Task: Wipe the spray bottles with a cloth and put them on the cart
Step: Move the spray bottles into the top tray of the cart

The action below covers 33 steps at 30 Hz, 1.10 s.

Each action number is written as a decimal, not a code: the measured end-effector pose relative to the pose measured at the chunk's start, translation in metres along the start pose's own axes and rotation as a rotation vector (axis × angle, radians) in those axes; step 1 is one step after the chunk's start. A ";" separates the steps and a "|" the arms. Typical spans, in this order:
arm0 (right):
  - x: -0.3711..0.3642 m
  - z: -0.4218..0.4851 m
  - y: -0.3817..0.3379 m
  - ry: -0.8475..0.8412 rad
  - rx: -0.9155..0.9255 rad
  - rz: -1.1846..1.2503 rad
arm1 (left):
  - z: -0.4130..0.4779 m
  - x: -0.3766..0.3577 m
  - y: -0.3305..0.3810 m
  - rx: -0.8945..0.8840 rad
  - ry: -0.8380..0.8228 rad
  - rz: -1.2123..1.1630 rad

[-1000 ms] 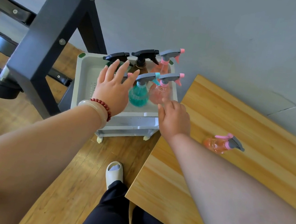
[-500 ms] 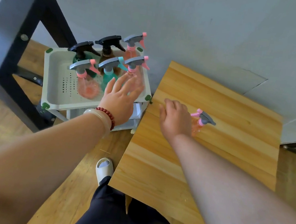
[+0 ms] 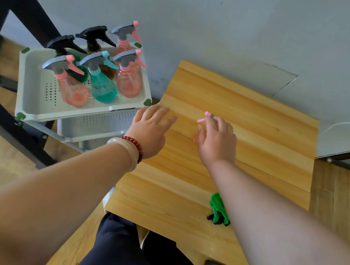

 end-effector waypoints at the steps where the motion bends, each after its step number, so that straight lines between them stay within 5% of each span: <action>1: 0.000 0.001 0.008 -0.014 -0.004 -0.010 | 0.002 -0.004 0.004 0.002 -0.006 -0.012; 25: -0.028 0.026 0.072 -0.389 -0.002 0.105 | 0.084 -0.047 0.079 0.240 -0.016 -0.742; 27: -0.030 0.021 0.077 -0.328 -0.022 0.177 | 0.082 -0.047 0.074 0.247 0.021 -0.703; 29: -0.028 0.021 0.086 -0.076 0.001 0.233 | 0.077 -0.048 0.065 0.284 0.051 -0.667; 31: -0.030 0.025 0.091 0.130 0.138 0.105 | 0.071 -0.051 0.055 0.331 0.051 -0.656; 33: -0.032 0.036 0.092 0.106 0.334 -0.003 | 0.064 -0.056 0.048 0.363 0.037 -0.650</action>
Point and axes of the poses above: each hand's wrist, its own z-axis towards the middle knuckle, its own x-axis out of the back of the hand, y = z × x, the point moved 2 cm from there along z, towards the middle knuckle, and after that the axes turned 11 degrees about -z, right-handed, at the moved point
